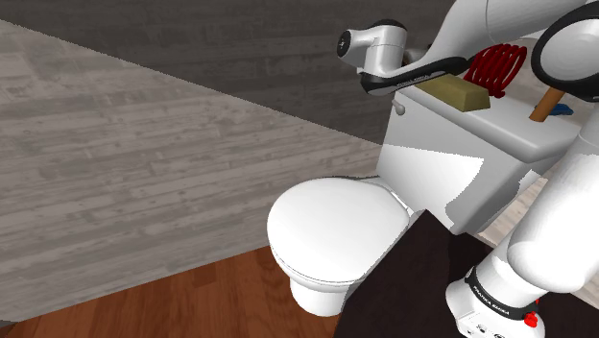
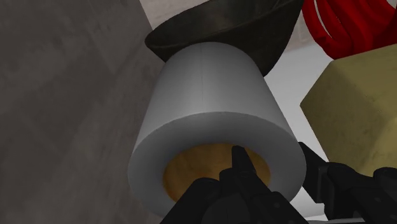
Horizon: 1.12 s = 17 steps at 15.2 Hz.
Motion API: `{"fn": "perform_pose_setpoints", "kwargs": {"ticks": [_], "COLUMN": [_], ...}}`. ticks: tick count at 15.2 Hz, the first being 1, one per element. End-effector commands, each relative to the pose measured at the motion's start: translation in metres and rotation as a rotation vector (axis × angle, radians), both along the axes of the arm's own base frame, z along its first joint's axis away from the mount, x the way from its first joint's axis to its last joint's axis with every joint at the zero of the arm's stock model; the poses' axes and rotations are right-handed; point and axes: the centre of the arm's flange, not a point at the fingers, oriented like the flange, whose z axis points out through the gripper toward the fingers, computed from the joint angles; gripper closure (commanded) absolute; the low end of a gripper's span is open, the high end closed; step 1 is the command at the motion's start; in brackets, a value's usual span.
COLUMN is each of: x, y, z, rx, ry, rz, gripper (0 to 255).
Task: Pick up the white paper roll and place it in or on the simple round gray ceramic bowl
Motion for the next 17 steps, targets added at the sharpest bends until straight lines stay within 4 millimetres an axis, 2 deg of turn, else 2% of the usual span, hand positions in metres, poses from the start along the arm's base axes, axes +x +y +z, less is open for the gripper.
{"fn": "perform_pose_setpoints", "kwargs": {"ticks": [1,5,17], "x": [0.0,0.0,0.0], "y": [0.0,0.0,0.0], "z": [-0.001,-0.001,0.063], "rx": [0.001,0.001,0.001], "ry": [0.001,0.001,0.001], "rz": [0.0,0.0,0.0], "gripper": [255,255,255]}}
